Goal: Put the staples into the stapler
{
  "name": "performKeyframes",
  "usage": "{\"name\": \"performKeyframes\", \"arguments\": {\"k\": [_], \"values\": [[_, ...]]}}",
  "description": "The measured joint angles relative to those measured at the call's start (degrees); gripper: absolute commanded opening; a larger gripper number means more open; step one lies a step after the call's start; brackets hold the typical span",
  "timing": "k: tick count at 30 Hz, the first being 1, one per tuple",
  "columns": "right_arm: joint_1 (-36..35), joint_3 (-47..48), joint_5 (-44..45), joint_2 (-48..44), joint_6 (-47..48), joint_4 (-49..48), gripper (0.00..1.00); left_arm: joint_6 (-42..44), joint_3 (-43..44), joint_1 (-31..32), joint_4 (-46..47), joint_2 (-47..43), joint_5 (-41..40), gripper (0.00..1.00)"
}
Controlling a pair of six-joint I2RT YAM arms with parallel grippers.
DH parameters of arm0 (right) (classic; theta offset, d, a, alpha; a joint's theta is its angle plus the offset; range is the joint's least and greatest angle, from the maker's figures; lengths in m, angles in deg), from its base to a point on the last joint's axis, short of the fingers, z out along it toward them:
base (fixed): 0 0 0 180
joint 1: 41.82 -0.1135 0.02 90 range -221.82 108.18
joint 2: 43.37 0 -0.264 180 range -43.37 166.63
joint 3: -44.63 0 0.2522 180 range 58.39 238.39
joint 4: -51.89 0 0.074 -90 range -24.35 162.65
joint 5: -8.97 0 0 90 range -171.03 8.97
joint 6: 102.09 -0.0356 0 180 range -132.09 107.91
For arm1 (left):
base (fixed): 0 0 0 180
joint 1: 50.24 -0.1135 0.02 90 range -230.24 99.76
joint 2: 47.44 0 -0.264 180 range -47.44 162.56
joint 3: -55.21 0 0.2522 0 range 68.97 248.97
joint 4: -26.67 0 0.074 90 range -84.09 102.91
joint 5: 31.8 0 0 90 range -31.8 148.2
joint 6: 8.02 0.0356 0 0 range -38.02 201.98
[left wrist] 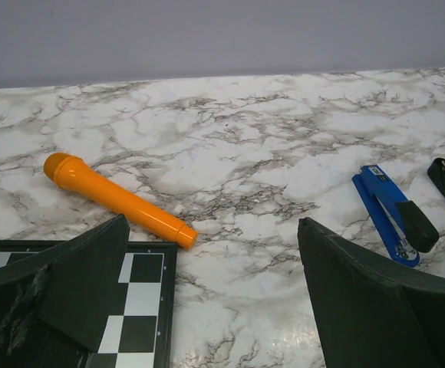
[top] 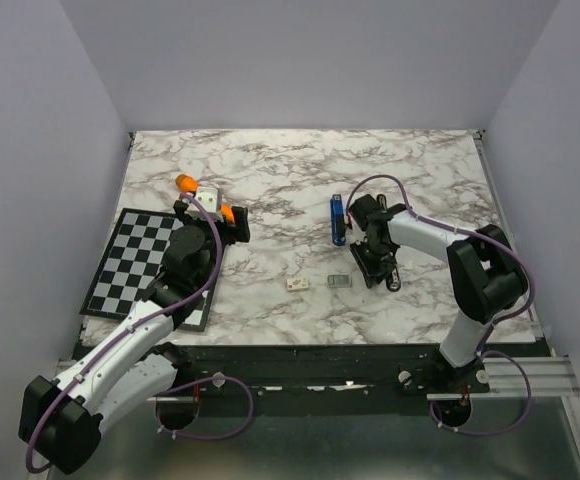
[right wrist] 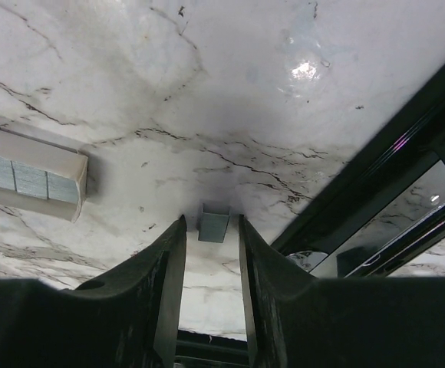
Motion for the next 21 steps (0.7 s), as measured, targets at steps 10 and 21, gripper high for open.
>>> {"name": "performKeyframes", "arguments": {"k": [10,21], "values": [[-0.52,0.09,1.77,0.04,-2.47,-0.20,0.35,0.00,0.00,0.00,0.00,0.00,0.00,0.99],[-1.57,0.52,3.13,0.09,-4.70,-1.36,0.34,0.00,0.00,0.02,0.00,0.00,0.00,0.99]]}}
